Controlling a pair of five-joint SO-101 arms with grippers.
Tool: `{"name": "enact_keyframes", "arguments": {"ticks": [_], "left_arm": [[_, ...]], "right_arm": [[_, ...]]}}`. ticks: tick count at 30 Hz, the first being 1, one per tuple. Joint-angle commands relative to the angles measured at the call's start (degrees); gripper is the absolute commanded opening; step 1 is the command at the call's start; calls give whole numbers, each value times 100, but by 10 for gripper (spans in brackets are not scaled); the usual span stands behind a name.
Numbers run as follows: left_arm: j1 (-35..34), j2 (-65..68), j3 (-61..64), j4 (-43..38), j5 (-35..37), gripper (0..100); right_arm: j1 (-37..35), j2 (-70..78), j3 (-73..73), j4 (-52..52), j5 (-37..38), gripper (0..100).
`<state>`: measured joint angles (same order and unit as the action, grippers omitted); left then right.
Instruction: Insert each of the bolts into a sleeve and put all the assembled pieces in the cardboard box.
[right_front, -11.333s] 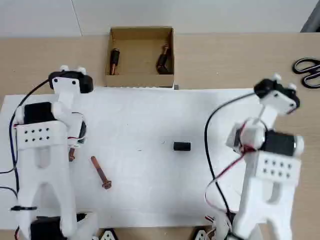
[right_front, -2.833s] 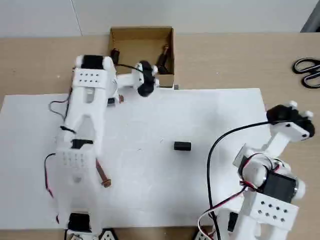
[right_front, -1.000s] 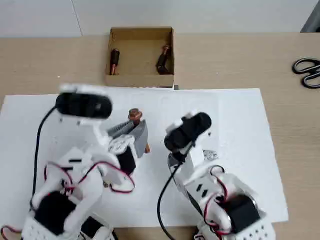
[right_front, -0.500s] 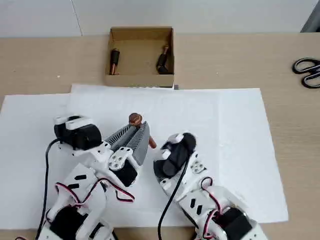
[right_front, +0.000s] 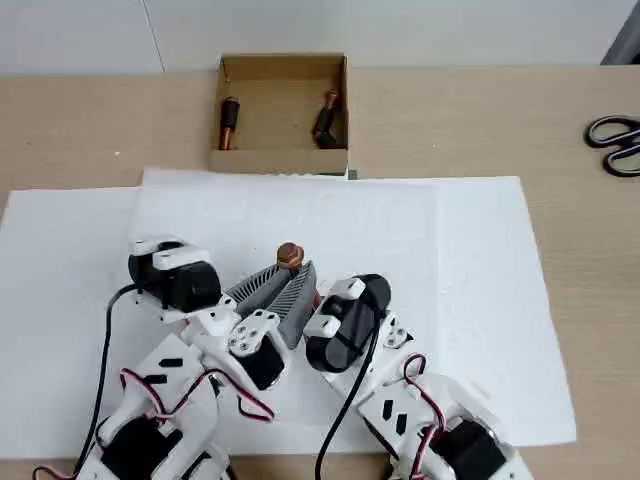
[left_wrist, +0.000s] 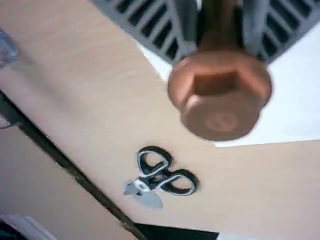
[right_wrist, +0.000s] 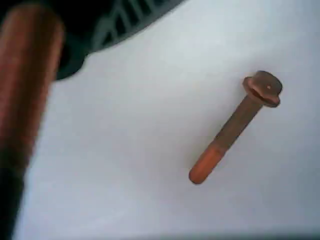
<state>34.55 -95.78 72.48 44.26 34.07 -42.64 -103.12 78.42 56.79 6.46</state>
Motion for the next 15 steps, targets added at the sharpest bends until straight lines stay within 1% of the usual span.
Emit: {"name": "enact_keyframes", "arguments": {"ticks": [1,3,7,11,15], "left_arm": [[62,-9,-40,53,9,6],[62,-9,-48,26,0,6],[18,-9,-57,-53,-475,6],[-290,-9,-119,-308,-519,6],[-316,-9,-171,-273,-510,6]], "right_arm": [[-22,-57,-202,-224,97,3],[-22,-57,-202,-198,88,3],[-22,-84,-202,171,62,3],[-13,-84,-202,154,62,3],[-13,-84,-202,145,62,3]]}}
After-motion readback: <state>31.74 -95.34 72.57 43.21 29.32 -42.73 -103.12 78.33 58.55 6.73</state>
